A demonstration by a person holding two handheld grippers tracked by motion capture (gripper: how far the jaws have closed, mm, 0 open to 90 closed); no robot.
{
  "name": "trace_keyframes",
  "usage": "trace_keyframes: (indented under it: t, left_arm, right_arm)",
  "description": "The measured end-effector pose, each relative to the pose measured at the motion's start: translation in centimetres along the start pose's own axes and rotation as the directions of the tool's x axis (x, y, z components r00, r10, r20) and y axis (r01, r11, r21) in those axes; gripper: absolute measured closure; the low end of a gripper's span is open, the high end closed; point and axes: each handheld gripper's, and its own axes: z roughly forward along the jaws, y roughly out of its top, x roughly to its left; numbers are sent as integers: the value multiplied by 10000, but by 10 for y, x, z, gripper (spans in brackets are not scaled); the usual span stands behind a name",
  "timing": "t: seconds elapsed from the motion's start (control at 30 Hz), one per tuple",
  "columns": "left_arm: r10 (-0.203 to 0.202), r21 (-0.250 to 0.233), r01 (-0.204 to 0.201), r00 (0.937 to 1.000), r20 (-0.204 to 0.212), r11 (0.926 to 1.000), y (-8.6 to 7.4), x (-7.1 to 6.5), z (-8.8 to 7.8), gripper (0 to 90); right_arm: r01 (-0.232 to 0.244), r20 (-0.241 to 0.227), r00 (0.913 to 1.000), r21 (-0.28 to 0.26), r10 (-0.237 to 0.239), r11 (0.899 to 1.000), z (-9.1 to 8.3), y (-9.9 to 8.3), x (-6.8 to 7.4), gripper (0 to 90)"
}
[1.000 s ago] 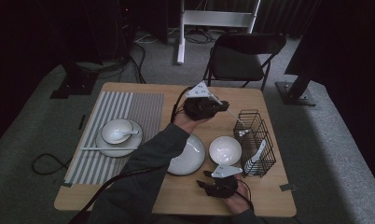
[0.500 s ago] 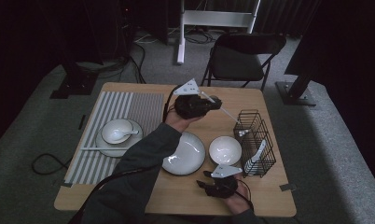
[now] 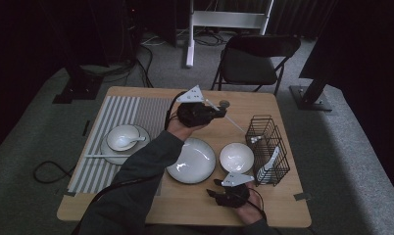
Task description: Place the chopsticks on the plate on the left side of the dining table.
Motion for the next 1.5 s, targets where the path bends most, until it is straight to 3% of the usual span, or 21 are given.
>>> trace_keyframes:
  t: [0.87,1.5]
  left_arm:
    - [77,243,-82,9997,219,9997,-17,-4,-21,847]
    - [72,312,-77,9999,154,9995,-26,-3,-45,847]
  right_arm:
    - [167,23,9999,178,-168,9997,-1,0,1,515]
    - [632,297,9976,-26,-631,9980,-15,18,3,536]
